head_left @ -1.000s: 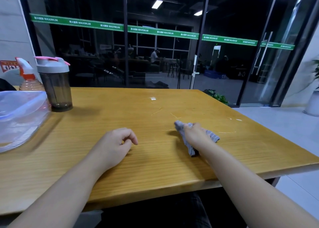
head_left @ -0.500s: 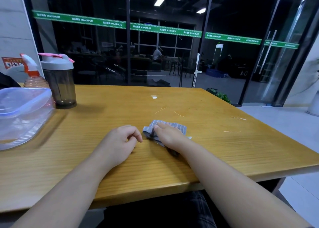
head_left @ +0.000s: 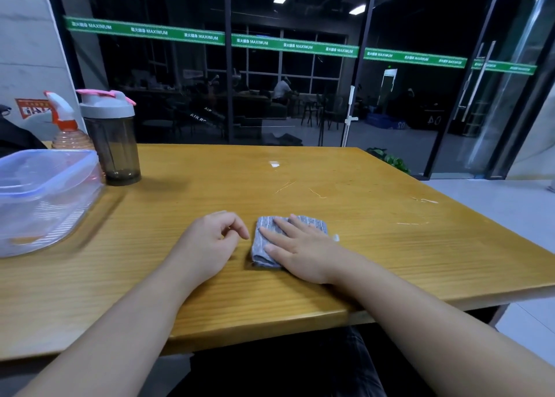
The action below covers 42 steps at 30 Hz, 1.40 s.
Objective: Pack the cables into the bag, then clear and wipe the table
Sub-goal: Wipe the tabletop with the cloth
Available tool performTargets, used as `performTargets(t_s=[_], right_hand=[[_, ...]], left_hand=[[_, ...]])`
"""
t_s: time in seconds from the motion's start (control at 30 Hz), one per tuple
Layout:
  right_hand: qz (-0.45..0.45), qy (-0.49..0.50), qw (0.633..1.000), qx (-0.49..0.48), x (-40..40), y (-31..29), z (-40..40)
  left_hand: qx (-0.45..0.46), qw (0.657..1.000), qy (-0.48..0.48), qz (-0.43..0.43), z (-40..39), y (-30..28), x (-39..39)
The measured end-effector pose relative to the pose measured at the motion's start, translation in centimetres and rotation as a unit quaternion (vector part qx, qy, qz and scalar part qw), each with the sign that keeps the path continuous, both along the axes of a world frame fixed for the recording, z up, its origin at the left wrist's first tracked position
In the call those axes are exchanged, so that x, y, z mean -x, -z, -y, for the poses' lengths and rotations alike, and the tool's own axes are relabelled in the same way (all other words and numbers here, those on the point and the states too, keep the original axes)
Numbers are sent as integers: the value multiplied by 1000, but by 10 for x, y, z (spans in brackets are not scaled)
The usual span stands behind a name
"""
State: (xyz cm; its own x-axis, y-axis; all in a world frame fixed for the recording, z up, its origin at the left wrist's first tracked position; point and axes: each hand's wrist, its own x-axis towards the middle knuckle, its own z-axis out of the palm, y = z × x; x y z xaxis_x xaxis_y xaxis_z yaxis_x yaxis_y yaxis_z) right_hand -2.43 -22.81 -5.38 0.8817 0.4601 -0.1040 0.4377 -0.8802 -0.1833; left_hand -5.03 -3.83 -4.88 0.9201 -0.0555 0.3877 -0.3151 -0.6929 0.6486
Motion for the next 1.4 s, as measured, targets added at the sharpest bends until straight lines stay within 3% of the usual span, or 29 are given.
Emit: performTargets(t_s=[0.4, 0.67, 0.87, 1.2, 1.4], right_hand=[[-12, 204, 978, 36, -51, -4, 31], [-7, 87, 996, 31, -42, 0, -24], [-11, 17, 1000, 3, -30, 0, 4], [6, 102, 995, -1, -9, 0, 64], [18, 187, 982, 11, -5, 2, 114]], left_hand=[[-14, 999, 12, -36, 2, -2, 4], [-3, 1000, 19, -4, 3, 0, -2], [-3, 1000, 16, 4, 3, 0, -1], [-37, 998, 48, -30, 12, -3, -2], [-155, 979, 114, -66, 31, -16, -17]])
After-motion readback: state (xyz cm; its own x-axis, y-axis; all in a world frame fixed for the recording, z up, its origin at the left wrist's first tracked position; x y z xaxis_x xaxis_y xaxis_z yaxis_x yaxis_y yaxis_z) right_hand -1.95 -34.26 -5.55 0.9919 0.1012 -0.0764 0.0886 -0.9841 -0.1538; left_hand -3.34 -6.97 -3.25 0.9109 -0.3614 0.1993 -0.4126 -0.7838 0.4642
